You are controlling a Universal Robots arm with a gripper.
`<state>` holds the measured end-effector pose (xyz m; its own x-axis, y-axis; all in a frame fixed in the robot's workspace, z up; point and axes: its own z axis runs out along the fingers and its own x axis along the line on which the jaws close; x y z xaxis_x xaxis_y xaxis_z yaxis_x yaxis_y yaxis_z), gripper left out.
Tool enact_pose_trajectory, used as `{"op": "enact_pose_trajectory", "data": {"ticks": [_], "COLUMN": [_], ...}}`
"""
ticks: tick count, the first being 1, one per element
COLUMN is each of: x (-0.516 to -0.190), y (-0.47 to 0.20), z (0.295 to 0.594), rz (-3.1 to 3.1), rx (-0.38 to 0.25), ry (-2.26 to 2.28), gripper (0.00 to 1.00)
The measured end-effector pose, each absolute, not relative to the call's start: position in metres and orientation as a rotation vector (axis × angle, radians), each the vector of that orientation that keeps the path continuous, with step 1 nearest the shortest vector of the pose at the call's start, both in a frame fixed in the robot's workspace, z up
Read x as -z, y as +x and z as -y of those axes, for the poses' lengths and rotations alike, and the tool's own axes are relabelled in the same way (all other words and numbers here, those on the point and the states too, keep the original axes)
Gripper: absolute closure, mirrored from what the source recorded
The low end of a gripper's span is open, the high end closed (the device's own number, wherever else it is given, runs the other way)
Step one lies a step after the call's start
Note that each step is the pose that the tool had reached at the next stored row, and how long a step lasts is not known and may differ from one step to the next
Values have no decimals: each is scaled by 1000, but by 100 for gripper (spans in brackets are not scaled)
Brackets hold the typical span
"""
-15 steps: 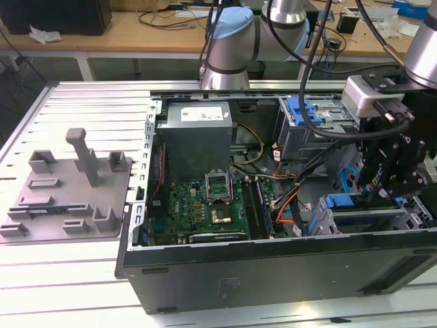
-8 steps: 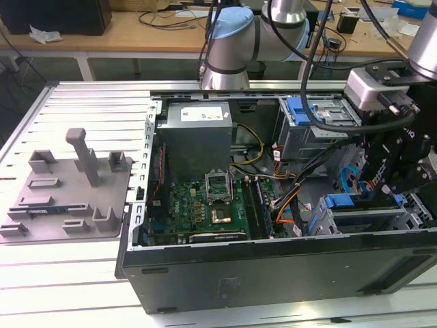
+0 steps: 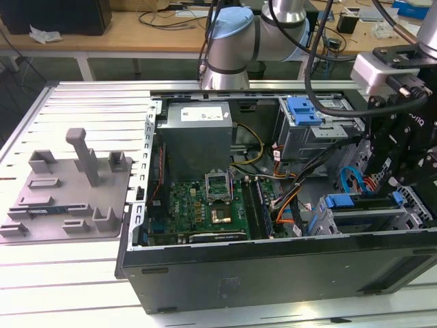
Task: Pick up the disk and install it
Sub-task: 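Insert the second disk wire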
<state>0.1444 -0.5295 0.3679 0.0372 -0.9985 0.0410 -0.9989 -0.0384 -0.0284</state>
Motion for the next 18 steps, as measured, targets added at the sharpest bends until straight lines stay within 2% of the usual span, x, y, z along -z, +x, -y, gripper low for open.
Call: {"op": "enact_pose_trajectory", "data": {"ticks": [4,5,6,7,8,9,18], "x": [-371,-372,-373,-373,-374,-375,-375], "y": [144,143,143,142,141,141,140], "z": [526,525,524,523,521,518,518], "rz": [2169,2167,2165,2163,2159,2156,2152], "rx": [-85,-88,-93,-97,-104,-111,-117], "ry": [2253,2251,2249,2247,2243,2240,2237], "gripper": [60,66,66,79,79,89,89]}}
